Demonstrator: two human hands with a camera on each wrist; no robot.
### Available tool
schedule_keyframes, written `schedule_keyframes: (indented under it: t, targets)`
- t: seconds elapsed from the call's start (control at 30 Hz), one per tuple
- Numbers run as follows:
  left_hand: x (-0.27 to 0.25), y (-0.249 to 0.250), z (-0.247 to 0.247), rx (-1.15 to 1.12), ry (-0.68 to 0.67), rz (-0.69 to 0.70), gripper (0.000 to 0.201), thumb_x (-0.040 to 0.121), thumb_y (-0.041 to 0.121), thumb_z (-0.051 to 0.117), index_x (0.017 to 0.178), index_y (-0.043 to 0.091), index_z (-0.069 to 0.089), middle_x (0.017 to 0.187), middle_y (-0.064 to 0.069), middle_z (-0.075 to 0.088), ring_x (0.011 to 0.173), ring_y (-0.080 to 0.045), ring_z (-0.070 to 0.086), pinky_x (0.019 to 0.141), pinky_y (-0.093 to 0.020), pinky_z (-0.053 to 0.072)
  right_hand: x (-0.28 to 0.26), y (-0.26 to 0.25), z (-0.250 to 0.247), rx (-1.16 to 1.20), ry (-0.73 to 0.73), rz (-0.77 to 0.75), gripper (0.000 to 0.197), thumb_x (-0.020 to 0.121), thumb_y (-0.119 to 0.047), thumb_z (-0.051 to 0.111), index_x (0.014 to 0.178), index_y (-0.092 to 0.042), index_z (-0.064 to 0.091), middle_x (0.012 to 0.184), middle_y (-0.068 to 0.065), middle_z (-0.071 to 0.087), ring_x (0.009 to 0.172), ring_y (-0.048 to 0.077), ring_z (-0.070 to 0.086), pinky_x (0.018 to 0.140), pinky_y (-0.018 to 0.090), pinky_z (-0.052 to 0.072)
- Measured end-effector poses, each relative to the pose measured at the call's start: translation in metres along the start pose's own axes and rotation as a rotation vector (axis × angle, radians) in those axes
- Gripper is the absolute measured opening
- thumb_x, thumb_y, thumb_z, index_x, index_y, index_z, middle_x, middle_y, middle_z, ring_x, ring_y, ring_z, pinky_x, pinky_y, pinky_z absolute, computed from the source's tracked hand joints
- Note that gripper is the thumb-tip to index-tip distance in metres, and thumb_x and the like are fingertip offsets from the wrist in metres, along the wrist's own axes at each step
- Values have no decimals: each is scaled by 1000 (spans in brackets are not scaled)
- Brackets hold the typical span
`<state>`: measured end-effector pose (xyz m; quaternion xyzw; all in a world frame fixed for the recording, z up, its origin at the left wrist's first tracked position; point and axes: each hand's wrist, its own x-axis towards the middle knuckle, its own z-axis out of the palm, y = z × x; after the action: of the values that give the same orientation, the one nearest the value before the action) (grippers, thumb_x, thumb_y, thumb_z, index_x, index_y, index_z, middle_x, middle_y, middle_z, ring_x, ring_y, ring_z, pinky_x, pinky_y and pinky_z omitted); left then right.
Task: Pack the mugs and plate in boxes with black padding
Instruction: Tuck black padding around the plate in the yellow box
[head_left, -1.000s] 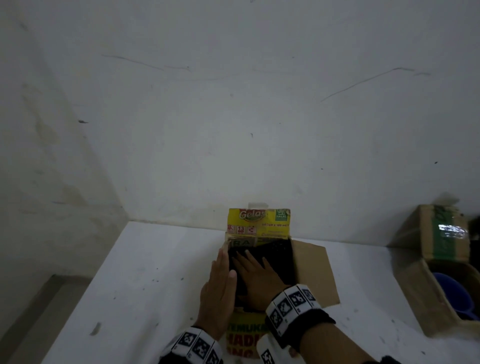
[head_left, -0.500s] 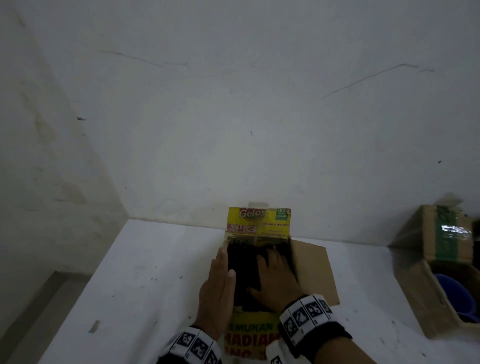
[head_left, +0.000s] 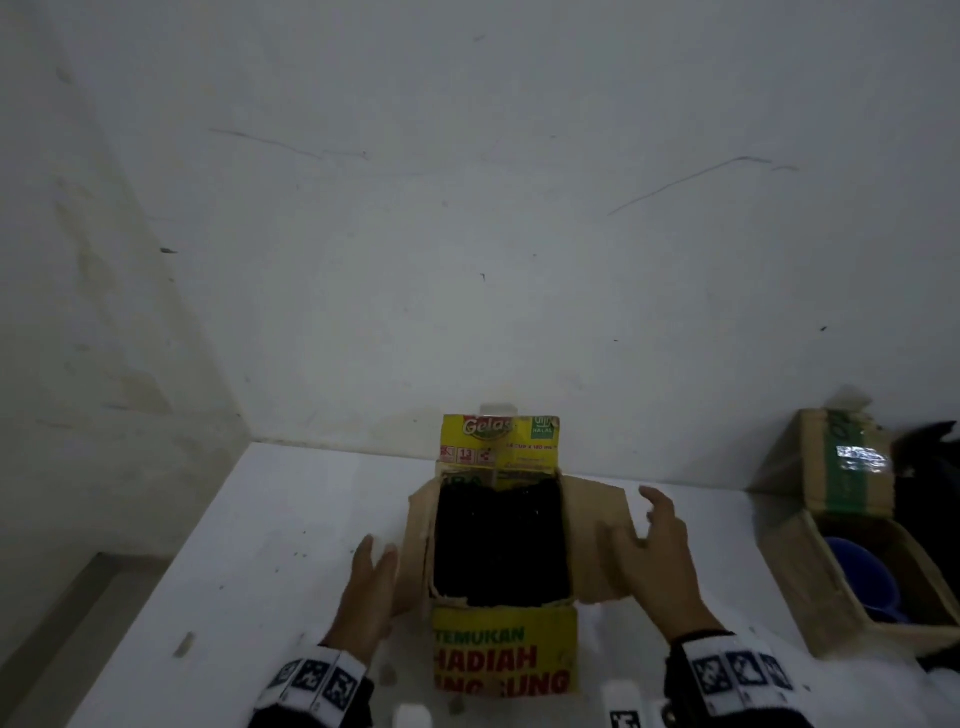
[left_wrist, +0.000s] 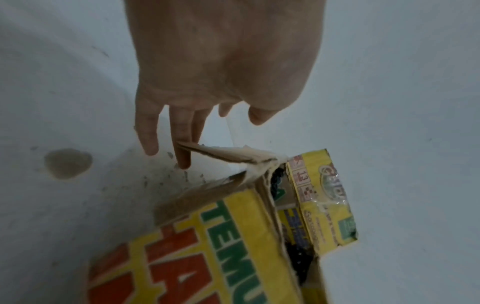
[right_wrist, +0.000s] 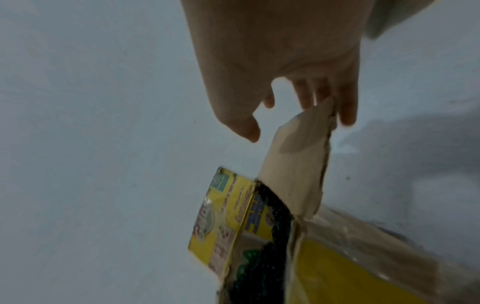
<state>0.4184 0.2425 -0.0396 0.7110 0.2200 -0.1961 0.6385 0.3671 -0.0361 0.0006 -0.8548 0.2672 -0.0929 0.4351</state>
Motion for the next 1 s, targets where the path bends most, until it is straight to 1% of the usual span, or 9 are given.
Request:
schedule_keyframes:
  t: [0.07, 0.17, 0.3, 0.43, 0.57, 0.7, 0.8, 0.9, 1.0]
  targets:
    - [-5, 3, -2, -63, 67, 10, 45, 98, 40, 35, 141, 29, 29, 143, -8, 41, 124, -32, 44, 99, -47, 42, -7, 5, -8, 244, -61, 74, 49, 92, -27, 56, 136, -26, 35, 125, 14, 51, 110, 25, 49, 88, 37, 44]
    - [-20, 12, -6, -143, 264, 284, 31, 99, 30, 37, 126, 22, 48, 125, -6, 52, 117, -29, 49, 99, -44, 42, -19, -2, -17, 495, -127, -19, 35, 97, -27, 47, 129, -35, 37, 112, 1, 60, 106, 19, 58, 89, 38, 48]
    - [-43, 26, -5, -193, 86, 603, 22, 96, 25, 41, 109, 27, 58, 103, -10, 66, 95, -25, 61, 84, -35, 48, -26, -3, -12, 364, -399, -240, 38, 97, -7, 46, 119, -39, 46, 108, -12, 69, 105, 7, 61, 91, 31, 48]
    - [-26, 9, -13, 436, -179, 972, 48, 68, 17, 47, 103, 46, 64, 111, 20, 65, 109, 2, 55, 97, -25, 46, -24, 25, 4, -174, -363, -691, 73, 69, 12, 42, 113, -45, 54, 121, -15, 60, 114, 1, 50, 99, 35, 48]
    - [-5, -4, -26, 1091, -269, 1245, 80, 52, 4, 62, 120, 43, 52, 133, 23, 49, 129, -2, 33, 102, -28, 36, -18, 29, 4, -632, -382, -1036, 68, 53, -13, 68, 114, -42, 54, 121, -19, 59, 113, 11, 45, 74, 28, 54]
    - [-4, -3, -28, 1277, -264, 1280, 60, 66, 57, 63, 121, 44, 47, 135, 22, 46, 129, -8, 34, 100, -26, 28, -17, 32, 4, -572, -401, -1044, 41, 75, -42, 63, 115, -40, 57, 124, -19, 58, 117, 13, 42, 74, 27, 51]
    - [-14, 3, -14, 909, -178, 1177, 54, 68, 75, 56, 108, 39, 60, 118, 26, 54, 114, -5, 50, 89, -21, 42, -20, 34, 10, -303, -338, -924, 21, 87, -42, 55, 104, -33, 62, 115, -16, 59, 113, 4, 43, 83, 27, 49]
    - [-19, 10, 4, 644, -116, 891, 75, 56, 85, 51, 111, 34, 58, 108, 31, 46, 99, 3, 49, 82, -1, 34, -22, 23, 16, -169, -294, -678, 65, 81, -71, 43, 116, -19, 57, 114, -10, 49, 105, 4, 45, 84, 18, 41]
    - [-7, 5, 11, 582, -90, 775, 80, 64, 57, 67, 132, 26, 39, 127, 16, 38, 115, -6, 42, 95, -21, 39, -21, 14, 22, -87, -312, -502, 83, 70, -52, 64, 138, -18, 31, 125, -6, 36, 118, 11, 39, 97, 23, 38]
